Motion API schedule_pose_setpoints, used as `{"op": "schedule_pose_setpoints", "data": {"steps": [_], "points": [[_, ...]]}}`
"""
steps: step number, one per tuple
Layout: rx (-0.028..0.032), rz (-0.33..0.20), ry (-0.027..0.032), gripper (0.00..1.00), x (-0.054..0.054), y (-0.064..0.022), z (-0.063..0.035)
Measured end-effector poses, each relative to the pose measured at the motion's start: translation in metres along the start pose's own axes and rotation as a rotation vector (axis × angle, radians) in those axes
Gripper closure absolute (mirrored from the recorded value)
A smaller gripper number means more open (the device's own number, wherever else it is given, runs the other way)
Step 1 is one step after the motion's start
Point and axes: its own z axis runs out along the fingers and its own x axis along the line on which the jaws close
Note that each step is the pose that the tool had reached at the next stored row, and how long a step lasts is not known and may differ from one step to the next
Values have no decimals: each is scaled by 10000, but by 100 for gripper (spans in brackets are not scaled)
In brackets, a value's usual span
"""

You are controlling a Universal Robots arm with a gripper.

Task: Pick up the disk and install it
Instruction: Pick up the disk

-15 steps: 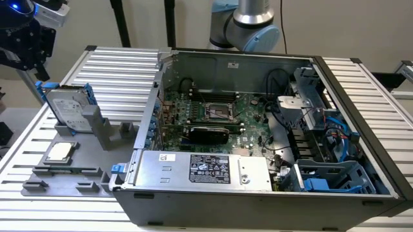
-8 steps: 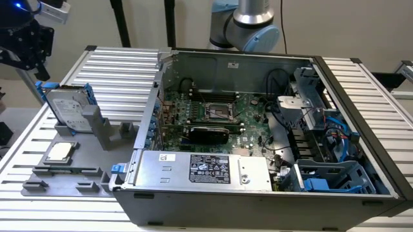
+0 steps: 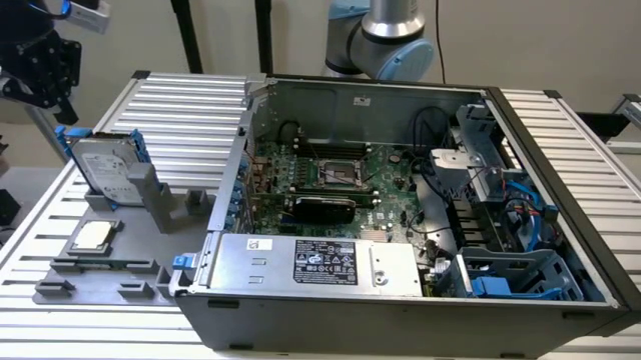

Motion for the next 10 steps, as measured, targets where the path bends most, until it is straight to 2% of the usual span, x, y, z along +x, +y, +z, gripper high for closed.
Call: {"op": "schedule_pose_setpoints", "data": {"steps": [10], "points": [[7,-1101,49,100,-48,26,22]]}}
